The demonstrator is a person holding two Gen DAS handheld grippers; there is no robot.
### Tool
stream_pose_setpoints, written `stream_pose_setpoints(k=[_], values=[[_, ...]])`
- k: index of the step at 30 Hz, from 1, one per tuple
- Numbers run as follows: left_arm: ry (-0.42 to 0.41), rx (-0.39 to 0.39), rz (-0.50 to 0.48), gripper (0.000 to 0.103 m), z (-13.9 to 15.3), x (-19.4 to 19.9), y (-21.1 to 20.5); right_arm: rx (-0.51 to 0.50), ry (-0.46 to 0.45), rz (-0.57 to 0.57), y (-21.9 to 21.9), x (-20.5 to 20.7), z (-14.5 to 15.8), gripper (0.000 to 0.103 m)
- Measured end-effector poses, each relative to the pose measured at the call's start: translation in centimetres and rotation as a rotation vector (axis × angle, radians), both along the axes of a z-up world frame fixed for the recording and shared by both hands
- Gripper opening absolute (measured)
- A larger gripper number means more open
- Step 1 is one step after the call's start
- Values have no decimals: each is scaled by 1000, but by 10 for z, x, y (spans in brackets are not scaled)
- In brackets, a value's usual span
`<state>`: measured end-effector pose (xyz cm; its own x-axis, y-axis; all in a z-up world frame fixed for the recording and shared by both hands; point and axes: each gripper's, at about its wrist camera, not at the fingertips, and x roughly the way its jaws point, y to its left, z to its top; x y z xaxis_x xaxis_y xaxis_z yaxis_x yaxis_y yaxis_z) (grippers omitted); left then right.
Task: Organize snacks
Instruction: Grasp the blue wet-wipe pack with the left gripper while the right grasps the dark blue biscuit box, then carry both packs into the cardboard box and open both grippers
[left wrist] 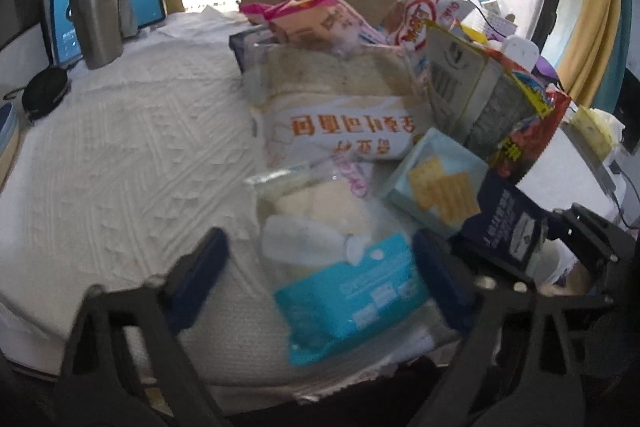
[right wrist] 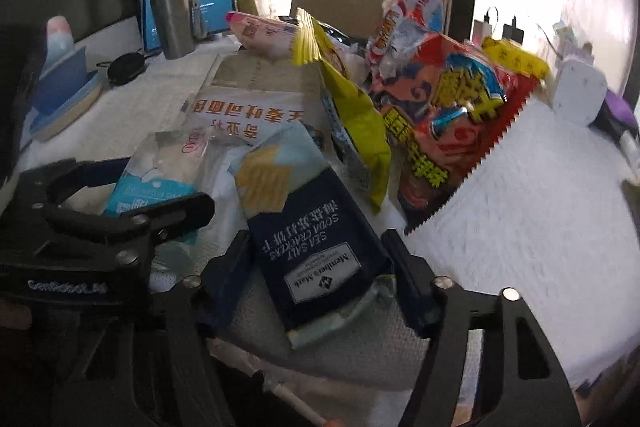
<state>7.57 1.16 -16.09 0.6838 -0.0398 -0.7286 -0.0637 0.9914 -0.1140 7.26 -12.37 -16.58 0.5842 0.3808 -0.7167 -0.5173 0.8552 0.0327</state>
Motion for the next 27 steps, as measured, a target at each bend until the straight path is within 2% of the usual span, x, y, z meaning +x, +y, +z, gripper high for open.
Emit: stream_pose_setpoints(k=[1,5,8,17,24,27], values=[[-2,1,-4,70,1,-1,0,3,0,9,0,-1,1,65],[-1,-40,-11,64,5,-4,6,26,-43,43,-5,-10,16,62],[-23,-55,-8,64,15,-13,11,40,-74,60,-7,-17,30,56],[-155,-24,11,64,64,-34,24,90,-153,119,-6,-35,73,55],[-228,0,18,64,96,-28,39,146,-223,136,-6,-34,113,55],[-244,-1,16,64,105,-19,45,157,-247,131,-8,-20,126,55]])
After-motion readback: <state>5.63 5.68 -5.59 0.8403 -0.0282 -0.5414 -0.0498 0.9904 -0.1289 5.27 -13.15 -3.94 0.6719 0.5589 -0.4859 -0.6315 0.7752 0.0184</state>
